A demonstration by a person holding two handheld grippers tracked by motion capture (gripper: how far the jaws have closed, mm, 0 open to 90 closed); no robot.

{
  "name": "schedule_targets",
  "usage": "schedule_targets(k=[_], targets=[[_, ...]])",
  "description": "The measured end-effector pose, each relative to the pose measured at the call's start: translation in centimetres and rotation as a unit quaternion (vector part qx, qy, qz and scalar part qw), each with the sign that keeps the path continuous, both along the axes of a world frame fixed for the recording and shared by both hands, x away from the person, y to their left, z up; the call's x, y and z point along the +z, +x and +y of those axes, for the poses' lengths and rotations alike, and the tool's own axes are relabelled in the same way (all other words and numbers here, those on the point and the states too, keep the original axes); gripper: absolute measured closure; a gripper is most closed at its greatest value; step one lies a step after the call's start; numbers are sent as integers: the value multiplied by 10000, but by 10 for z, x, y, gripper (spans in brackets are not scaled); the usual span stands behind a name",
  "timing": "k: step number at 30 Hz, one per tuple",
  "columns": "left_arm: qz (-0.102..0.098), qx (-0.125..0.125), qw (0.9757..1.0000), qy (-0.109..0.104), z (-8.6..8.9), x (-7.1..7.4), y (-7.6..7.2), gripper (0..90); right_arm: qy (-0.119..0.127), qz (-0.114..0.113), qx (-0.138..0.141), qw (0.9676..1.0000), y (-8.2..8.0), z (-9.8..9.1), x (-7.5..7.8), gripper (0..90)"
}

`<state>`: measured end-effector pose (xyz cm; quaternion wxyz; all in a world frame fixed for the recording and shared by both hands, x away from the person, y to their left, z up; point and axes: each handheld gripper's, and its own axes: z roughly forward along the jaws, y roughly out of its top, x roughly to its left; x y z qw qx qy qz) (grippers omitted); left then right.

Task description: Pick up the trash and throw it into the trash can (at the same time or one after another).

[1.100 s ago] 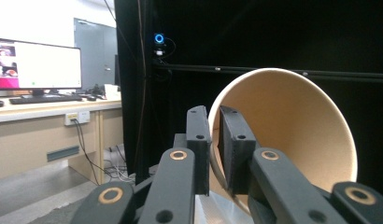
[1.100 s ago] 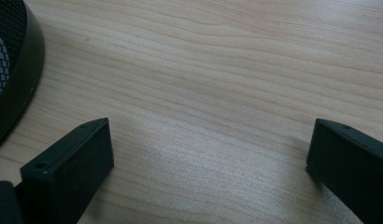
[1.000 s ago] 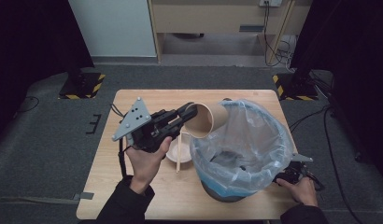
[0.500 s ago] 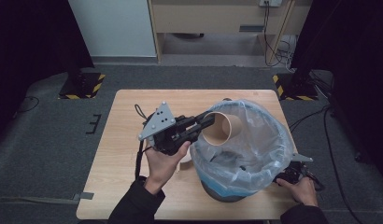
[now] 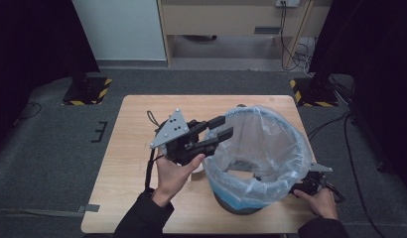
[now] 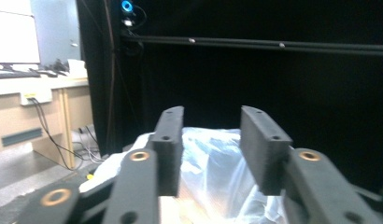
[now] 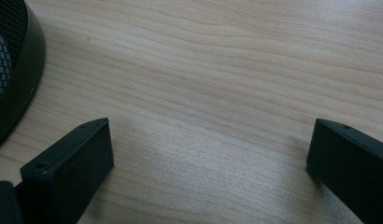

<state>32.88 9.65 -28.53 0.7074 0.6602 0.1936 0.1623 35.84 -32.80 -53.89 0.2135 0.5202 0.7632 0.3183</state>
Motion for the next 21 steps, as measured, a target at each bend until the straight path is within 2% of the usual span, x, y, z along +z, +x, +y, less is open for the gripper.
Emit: schedule_targets(k=[2,3,7,9,10,12,15,16,17,18,19,20,21], targets=[[-19,43,10000,-24,4,1,0,535,0,0,0,10000,0,0,0,7],[-59,216,9997,-79,19,2,0,502,0,-1,0,10000,0,0,0,7],[-46,548,9984,-89,46,-1,3,453,0,0,-1,10000,0,0,0,7],[33,744,9972,-68,62,-7,6,434,-1,0,0,10000,0,0,0,7],[33,744,9972,-68,62,-7,6,426,-1,0,0,10000,0,0,0,7],[165,973,9951,39,81,-20,10,412,-2,-1,0,10000,0,0,0,7],[346,1191,9922,142,99,-36,13,403,-1,-1,1,10000,0,0,0,7],[346,1191,9922,142,99,-36,13,400,-1,-1,1,10000,0,0,0,7],[461,1349,9894,258,107,-47,16,399,-2,-1,1,10000,0,0,0,7],[461,1349,9894,258,107,-47,16,396,-2,-1,1,10000,0,0,0,7],[568,1448,9871,377,112,-53,21,390,-3,0,2,10000,0,0,0,7],[600,1511,9859,395,114,-57,24,388,0,-2,-1,10000,0,0,0,7],[600,1511,9859,395,114,-57,24,384,-3,0,4,10000,0,0,0,7]])
